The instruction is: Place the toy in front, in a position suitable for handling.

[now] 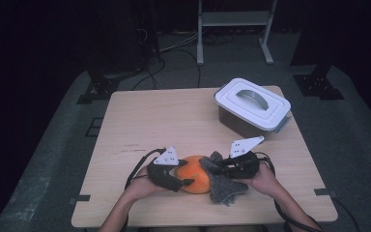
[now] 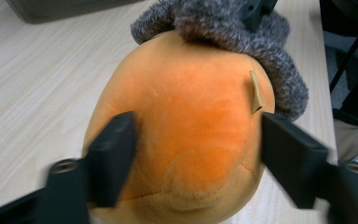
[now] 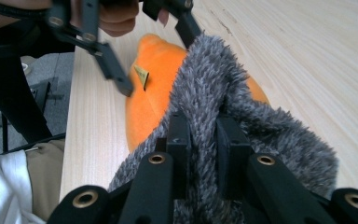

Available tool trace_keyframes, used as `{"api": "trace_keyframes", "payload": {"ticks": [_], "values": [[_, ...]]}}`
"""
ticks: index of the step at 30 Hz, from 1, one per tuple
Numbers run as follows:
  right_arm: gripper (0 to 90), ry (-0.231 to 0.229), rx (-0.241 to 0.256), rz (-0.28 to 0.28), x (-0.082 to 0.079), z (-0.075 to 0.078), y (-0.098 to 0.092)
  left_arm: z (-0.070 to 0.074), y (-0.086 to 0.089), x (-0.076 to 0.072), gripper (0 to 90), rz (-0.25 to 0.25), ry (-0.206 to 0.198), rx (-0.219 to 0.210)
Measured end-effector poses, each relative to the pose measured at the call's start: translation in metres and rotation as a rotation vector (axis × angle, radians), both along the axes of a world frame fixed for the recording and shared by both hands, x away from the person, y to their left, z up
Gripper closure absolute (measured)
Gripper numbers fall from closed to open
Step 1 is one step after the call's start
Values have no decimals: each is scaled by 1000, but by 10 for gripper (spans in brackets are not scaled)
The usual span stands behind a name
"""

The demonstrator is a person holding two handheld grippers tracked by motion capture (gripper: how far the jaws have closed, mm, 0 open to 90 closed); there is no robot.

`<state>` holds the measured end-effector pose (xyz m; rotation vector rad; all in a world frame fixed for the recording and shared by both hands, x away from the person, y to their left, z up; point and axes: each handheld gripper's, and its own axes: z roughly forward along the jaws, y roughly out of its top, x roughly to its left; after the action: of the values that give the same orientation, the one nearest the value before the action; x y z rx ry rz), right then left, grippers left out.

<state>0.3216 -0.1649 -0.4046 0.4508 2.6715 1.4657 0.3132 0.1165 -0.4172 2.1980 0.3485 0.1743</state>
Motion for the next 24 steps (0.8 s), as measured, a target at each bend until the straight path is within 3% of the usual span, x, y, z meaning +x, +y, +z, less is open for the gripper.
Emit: {"api": "trace_keyframes", "payload": {"ticks": [6, 15, 22, 24], "values": [[769, -46, -4, 35, -4, 14, 13, -2, -4, -2, 416, -16, -41, -19], [770, 13, 17, 11, -1, -6, 0, -2, 6, 2, 378, -10, 7, -13], [770, 29, -35, -13, 0, -10, -16, -4, 6, 1, 402, -30, -11, -7], [770, 16, -18, -23, 1, -5, -16, -5, 6, 1, 408, -38, -14, -14]]}}
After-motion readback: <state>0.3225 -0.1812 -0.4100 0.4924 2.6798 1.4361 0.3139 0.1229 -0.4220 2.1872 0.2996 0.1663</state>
